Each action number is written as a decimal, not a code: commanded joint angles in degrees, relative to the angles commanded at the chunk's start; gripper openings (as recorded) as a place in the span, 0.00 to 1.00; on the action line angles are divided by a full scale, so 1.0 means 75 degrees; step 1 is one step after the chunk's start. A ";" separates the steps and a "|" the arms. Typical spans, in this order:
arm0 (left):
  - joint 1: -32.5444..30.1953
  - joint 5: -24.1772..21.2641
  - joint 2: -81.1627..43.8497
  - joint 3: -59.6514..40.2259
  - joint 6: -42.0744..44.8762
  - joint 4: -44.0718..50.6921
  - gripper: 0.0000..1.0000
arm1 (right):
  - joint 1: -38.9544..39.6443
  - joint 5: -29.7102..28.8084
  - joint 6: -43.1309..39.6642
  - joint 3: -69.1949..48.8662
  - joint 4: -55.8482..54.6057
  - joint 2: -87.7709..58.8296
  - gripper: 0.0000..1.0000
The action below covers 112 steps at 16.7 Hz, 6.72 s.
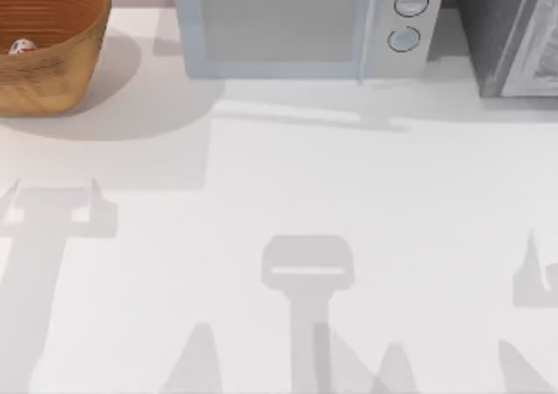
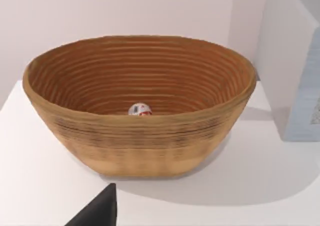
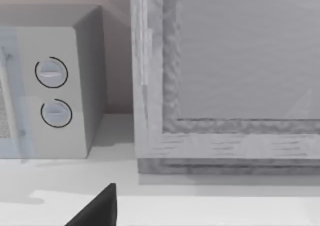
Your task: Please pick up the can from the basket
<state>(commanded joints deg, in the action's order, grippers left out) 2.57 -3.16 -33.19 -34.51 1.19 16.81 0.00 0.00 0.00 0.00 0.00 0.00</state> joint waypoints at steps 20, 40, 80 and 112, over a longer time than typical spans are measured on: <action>0.0981 -0.1550 -1.5073 -1.5757 0.0800 0.7741 1.00 | 0.0000 0.0000 0.0000 0.0000 0.0000 0.0000 1.00; 0.0928 -0.1734 -1.7514 -1.8104 0.0765 0.8555 1.00 | 0.0000 0.0000 0.0000 0.0000 0.0000 0.0000 1.00; 0.0757 -0.1418 -1.7204 -1.7664 0.0467 0.8042 0.00 | 0.0000 0.0000 0.0000 0.0000 0.0000 0.0000 1.00; -0.0343 0.0421 0.4425 0.4601 -0.0159 -0.2242 0.00 | 0.0000 0.0000 0.0000 0.0000 0.0000 0.0000 1.00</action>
<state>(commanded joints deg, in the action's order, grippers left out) 0.00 0.00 0.00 0.00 0.00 0.00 0.00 0.00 0.00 0.00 0.00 0.00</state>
